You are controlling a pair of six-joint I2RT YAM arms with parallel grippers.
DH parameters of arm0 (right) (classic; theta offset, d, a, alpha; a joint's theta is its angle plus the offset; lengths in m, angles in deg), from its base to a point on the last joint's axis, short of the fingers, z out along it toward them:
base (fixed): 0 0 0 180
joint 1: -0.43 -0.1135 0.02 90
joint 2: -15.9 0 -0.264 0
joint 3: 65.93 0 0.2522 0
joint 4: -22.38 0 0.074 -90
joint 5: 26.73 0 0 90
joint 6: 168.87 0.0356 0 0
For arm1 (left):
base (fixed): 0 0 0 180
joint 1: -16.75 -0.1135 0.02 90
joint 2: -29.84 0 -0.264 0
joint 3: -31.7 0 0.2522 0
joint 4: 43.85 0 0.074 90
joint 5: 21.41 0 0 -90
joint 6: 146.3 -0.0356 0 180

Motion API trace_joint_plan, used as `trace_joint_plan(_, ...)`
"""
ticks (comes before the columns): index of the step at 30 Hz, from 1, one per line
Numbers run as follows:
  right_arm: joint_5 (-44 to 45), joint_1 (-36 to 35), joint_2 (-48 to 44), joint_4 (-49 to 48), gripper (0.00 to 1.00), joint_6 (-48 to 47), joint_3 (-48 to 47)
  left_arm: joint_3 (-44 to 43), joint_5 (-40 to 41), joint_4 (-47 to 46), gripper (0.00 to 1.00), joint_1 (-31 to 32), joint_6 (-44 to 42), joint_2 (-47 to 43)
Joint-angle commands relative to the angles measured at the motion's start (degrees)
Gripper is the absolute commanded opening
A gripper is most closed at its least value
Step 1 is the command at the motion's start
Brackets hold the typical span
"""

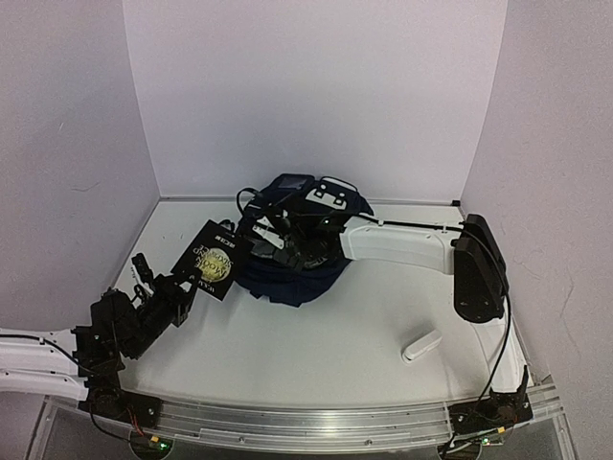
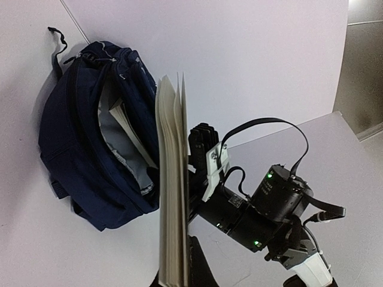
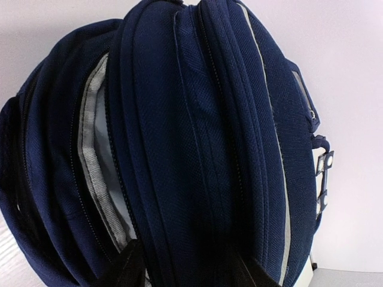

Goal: Pack the student bag
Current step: Place the book in the student bag.

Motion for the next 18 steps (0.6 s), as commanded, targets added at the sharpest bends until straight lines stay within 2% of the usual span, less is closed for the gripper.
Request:
trace_joint_plan(1,5.92,1.81,-1.11,-5.22,0.43,-2.77,-2.61,0.71,-0.38,4.75,0.00,-0.08,1.34,-3.91)
trace_joint_plan(4,5.92,2.08,-1.27,-5.35,0.33,-3.18,-3.66,0.99,-0.84,5.83,0.00,-0.07,1.71,-4.18)
trace_joint_plan(8,4.60,2.16,-2.23,-5.27,0.09,-2.91,-4.98,1.75,-2.14,2.86,0.00,-0.08,1.50,-1.47)
trace_joint_plan(10,3.42,2.14,-2.81,-5.09,0.01,-2.60,-5.89,1.64,-3.17,-0.33,0.00,-0.08,0.93,1.38)
trace_joint_plan(18,0.51,2.34,-3.76,-4.32,0.00,-1.23,-7.37,-1.59,-5.19,-12.62,0.00,-0.16,-0.99,14.15)
